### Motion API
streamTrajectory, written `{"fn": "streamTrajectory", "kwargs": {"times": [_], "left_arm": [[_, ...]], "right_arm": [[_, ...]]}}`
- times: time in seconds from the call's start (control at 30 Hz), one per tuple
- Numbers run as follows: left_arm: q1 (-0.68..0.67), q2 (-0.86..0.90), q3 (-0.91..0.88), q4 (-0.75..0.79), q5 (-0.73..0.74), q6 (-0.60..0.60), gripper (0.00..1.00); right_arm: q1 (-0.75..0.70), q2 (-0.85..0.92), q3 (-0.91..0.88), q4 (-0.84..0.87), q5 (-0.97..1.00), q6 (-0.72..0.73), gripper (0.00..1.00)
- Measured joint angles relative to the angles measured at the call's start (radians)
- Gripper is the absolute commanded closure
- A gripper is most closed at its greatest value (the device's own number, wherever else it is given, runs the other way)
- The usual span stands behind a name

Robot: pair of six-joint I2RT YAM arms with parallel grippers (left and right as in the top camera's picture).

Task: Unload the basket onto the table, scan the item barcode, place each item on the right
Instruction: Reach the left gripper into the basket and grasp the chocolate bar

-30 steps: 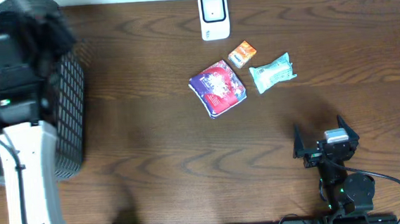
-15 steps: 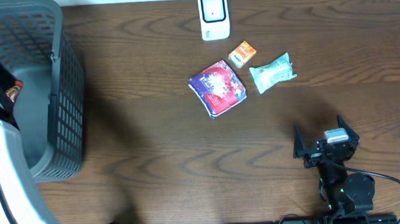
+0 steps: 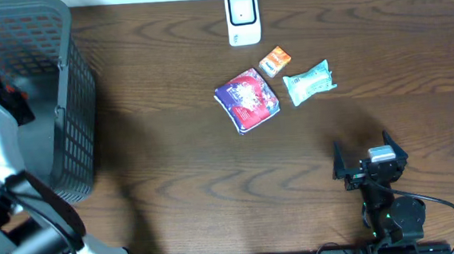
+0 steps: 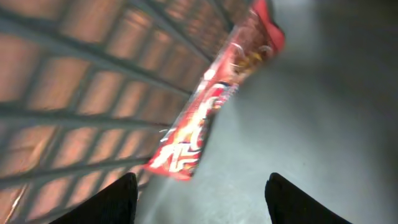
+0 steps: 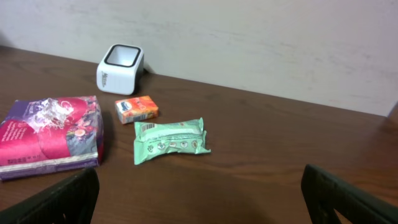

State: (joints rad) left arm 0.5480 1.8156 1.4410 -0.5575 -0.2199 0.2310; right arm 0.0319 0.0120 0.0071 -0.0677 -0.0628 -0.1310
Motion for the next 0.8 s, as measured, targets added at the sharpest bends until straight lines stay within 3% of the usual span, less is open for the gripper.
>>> {"fn": "streamTrajectory", "kwargs": {"times": [0.5, 0.8], "left_arm": [[0.037, 0.14, -0.001, 0.106, 0.035, 0.216, 0.35], [0.053, 0.206, -0.001, 0.139, 0.087, 0.249, 0.38]], "right_arm": [[0.0, 0.0, 0.0, 0.0, 0.0, 0.0, 0.01], [0.0, 0.0, 0.0, 0.0, 0.0, 0.0, 0.01]]}}
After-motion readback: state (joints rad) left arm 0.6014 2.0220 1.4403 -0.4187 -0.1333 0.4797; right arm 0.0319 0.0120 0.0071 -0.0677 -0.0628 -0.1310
